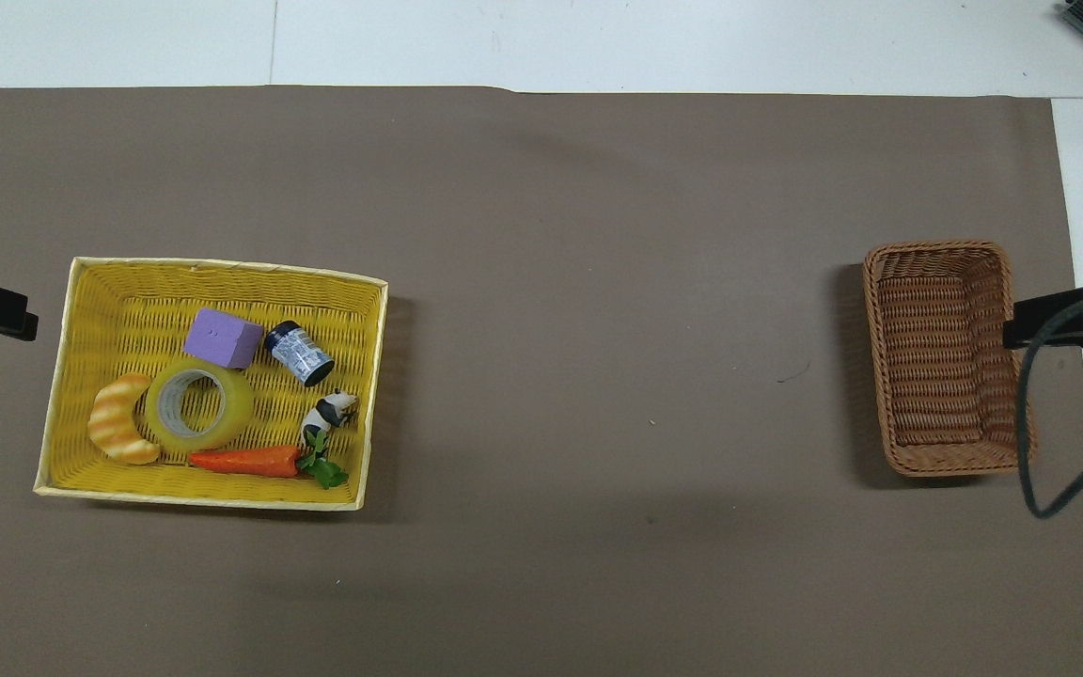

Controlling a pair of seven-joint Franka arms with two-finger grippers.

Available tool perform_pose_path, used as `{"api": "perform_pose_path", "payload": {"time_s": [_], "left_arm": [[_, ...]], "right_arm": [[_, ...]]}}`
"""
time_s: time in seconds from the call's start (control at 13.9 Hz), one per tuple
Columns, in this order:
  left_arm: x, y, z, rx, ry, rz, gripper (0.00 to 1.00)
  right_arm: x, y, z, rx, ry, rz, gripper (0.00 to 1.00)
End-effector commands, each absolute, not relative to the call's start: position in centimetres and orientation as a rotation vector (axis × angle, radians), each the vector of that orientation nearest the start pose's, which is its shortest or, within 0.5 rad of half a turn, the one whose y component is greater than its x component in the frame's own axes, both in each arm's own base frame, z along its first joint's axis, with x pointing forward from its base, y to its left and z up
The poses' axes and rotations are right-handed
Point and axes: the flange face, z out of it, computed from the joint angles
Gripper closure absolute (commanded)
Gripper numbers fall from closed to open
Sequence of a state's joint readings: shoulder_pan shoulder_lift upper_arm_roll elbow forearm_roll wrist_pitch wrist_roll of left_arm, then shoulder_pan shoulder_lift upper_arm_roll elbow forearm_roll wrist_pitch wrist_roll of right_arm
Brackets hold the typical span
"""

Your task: Move tape to another basket

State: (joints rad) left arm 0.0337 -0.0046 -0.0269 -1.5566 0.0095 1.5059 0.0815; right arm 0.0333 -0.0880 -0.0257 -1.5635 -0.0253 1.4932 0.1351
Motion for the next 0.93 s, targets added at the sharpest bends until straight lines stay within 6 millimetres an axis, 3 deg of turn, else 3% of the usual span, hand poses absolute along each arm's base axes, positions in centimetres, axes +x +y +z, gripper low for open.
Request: {"api": "perform_pose_path", "payload": {"time_s": [0.0,0.57,0.86], "left_arm": [[54.3,0.3,62.9,-3.138,0.137,0.048,0.0],[53.9,0.9,62.2,-3.137,0.166,0.053,0.0],[52.6,0.9,61.2,-3.132,0.204,0.017,0.0]], "right_arm": [[51.4,0.1,66.8,-3.144,0.19,-0.04,0.0],[51.4,0.1,66.8,-3.144,0.19,-0.037,0.0],[51.3,0.1,66.8,-3.144,0.19,-0.037,0.0]]}}
